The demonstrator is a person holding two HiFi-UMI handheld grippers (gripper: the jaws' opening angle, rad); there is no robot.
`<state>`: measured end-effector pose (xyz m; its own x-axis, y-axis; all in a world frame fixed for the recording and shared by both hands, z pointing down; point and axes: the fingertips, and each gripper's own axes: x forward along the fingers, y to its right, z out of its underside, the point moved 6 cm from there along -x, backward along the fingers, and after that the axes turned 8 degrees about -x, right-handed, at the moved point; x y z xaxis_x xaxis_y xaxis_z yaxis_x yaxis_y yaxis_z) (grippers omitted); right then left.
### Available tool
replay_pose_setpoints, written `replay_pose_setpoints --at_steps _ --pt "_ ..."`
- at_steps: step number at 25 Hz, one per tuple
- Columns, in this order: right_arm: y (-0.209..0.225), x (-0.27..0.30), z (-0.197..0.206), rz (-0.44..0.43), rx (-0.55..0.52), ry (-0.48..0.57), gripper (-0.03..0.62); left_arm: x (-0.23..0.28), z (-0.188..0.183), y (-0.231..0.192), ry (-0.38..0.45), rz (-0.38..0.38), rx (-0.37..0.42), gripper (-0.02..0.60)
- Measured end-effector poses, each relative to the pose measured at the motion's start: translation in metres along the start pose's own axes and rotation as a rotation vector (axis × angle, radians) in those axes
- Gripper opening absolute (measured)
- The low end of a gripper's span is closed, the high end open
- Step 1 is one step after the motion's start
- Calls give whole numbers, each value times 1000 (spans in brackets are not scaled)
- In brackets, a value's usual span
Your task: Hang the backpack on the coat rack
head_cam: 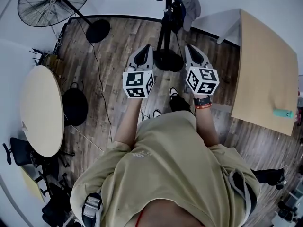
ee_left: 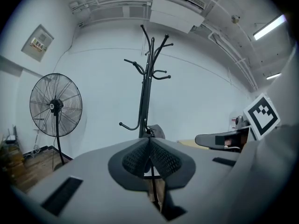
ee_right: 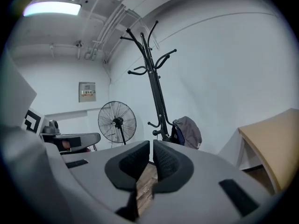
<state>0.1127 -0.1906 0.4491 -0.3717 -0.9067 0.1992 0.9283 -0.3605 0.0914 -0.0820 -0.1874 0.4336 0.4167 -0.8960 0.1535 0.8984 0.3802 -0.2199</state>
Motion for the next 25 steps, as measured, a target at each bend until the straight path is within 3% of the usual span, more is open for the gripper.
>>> replay_pose_setpoints --at_steps 11,18,25 --pt "-3 -2 4 21 12 5 15 -4 8 -5 29 10 -37 26" --pt "4 12 1 -1 19 -4 15 10 5 -7 28 18 -49 25" --pt "24 43 13 -35 25 -47 15 43 21 -21 26 -21 -90 25"
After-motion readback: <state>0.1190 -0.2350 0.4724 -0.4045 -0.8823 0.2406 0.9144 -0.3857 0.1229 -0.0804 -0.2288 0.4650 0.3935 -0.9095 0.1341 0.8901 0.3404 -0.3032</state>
